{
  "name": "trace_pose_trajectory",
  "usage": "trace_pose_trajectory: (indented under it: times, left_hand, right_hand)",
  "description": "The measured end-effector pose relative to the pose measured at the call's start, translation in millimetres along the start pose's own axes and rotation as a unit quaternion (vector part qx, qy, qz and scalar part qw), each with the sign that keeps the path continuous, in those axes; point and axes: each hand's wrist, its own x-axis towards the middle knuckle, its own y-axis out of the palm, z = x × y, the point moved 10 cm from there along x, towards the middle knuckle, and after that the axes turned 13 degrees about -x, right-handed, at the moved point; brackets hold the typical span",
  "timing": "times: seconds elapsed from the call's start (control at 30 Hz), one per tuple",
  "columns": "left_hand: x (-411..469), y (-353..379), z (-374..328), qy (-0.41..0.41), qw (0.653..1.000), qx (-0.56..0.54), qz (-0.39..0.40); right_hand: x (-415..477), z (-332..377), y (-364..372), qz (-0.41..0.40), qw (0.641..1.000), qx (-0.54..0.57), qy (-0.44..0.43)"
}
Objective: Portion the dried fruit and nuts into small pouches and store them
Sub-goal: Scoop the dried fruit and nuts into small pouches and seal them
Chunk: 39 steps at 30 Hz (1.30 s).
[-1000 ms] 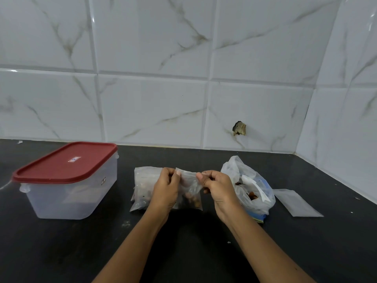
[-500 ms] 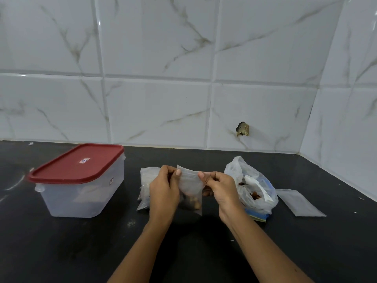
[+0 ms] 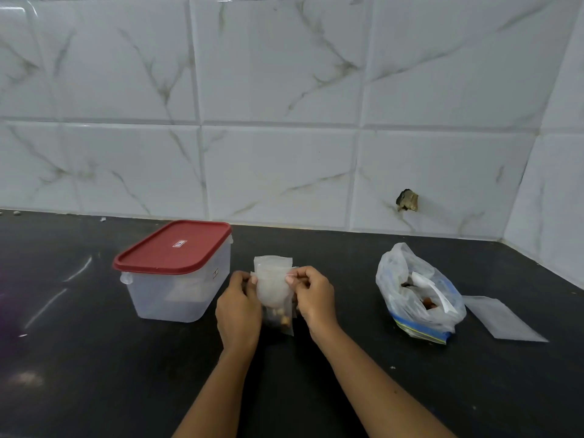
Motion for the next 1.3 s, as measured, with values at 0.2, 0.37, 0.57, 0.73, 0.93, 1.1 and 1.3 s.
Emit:
trace_pose_trajectory:
  times: [0.2,0.37,0.57,0.73,0.93,1.1,1.3]
  left_hand:
    - [12.2,11.1,18.8,-0.06,0.996,0.06,0.035]
    - [14.9,10.1,19.6,-0.078,0.996,0.03,0.031]
    - [12.3,6.7,10.9,-0.043,0.999,0.013,0.02]
    - [10.1,0.8,8.7,-0.04,0.999,0.004,-0.004]
    - [-8.2,14.7,-37.8,0.13,0.982,0.136,-0.004]
    - [-36.3,82.5,-82.0,0.202,0.963,0.156,0.087]
    - [-74.0,152.0,-106.2,0.225,0.954,0.145,0.136]
  right_hand:
    - [8.3,4.3,2.9,-0.02,0.993,-0.101,-0.05]
    - [8.9,2.5,2.9,-0.013,0.993,-0.098,-0.059]
    - [6.8,4.0,0.8,-0.021,0.993,-0.091,-0.069]
    - [2.6,7.2,-5.5,-0.039,0.991,-0.103,-0.081]
    - [-5.2,24.0,-35.2,-0.073,0.983,-0.141,-0.098]
    - [-9.8,31.9,-95.9,-0.117,0.968,-0.183,-0.125]
    - [-7.4,13.5,-180.2,-0.175,0.952,-0.22,-0.122]
